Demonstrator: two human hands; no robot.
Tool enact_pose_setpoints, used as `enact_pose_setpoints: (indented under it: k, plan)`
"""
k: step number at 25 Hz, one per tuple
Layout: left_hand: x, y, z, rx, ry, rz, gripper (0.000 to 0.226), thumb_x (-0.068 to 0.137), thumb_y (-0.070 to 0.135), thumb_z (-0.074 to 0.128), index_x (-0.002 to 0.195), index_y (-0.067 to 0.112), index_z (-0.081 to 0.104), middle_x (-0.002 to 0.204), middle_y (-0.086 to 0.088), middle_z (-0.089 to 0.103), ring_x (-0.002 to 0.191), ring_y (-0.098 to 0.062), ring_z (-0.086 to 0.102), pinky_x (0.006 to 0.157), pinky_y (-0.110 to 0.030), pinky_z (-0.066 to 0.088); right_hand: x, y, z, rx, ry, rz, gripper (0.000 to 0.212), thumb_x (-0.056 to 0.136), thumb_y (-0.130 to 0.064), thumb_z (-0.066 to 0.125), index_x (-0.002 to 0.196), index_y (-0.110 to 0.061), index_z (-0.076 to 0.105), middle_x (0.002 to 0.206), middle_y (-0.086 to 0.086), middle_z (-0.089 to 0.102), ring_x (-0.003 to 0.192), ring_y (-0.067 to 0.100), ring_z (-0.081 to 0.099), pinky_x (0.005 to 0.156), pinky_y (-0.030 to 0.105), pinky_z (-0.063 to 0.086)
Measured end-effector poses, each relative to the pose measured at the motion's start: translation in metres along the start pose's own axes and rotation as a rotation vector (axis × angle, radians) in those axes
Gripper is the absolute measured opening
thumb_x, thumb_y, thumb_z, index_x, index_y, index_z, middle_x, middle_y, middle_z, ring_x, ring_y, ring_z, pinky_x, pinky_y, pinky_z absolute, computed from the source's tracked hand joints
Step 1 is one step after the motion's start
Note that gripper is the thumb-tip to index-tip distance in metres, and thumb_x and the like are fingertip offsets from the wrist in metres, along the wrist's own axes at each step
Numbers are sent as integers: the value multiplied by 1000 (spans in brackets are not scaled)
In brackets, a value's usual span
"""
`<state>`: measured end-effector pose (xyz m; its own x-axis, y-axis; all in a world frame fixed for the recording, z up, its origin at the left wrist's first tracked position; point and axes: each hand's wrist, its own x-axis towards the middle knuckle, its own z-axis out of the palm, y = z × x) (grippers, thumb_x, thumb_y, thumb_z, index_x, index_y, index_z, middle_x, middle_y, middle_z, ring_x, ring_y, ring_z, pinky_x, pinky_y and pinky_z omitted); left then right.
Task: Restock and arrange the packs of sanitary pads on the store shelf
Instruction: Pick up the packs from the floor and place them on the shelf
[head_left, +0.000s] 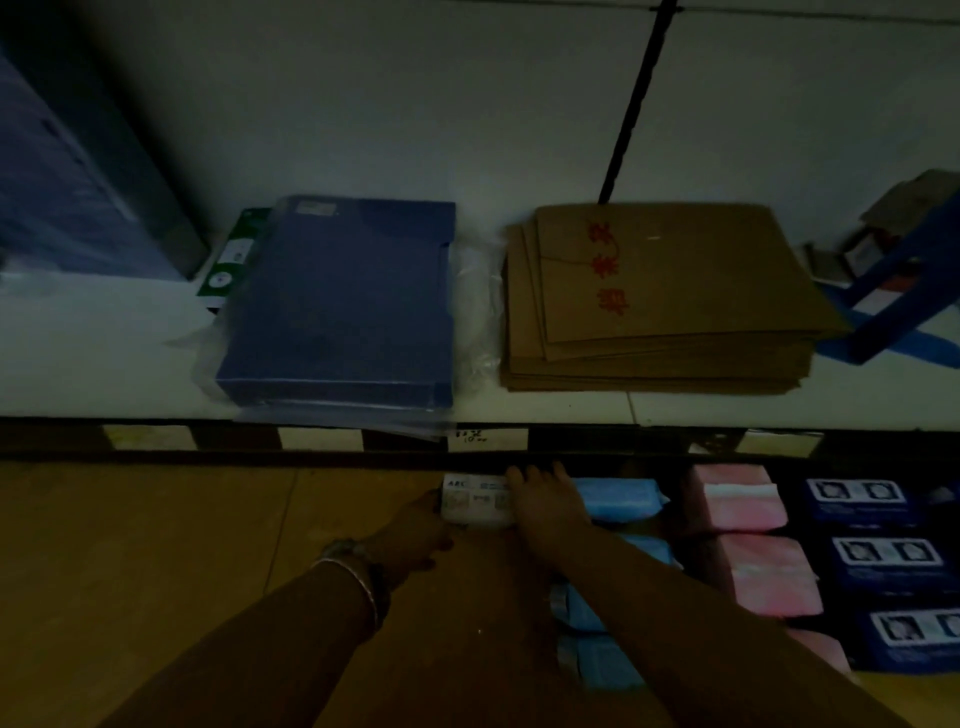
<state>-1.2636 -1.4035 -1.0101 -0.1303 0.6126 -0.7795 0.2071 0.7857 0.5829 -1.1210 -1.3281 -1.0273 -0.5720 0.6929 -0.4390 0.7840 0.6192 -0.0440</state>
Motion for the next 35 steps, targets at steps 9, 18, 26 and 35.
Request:
enact_pose_setpoints:
  k: [9,18,26,35]
  plan:
    - [-8,5,-1,56,-9,2,57,92,-1,48,142,17,30,136,-14,43,114,-26,48,94,-41,45,1,-3,-8,65,-69,32,59,86,-16,58,137,-7,29,139,17,39,128,31,38,110,40,23]
    - [-35,18,-12,72,115,40,49,91,-4,44,139,0,32,118,-14,57,70,-8,46,75,-32,47,-18,4,-36,196,42,-7,55,87,-10,56,137,-5,34,137,17,40,123,30,43,100,34,36]
    - [-48,43,-7,-184,194,158,45,93,-3,44,137,4,37,133,-23,48,73,-11,52,61,-22,47,-39,42,-69,618,308,-6,38,90,-7,55,127,-4,49,124,15,56,115,25,53,94,30,42]
    - [-177,83,2,-199,195,145,22,94,2,44,107,14,56,111,-6,57,85,-15,60,65,-18,45,-141,27,-148,1259,515,214,18,90,3,53,89,-13,63,86,-5,63,78,-4,58,71,0,42]
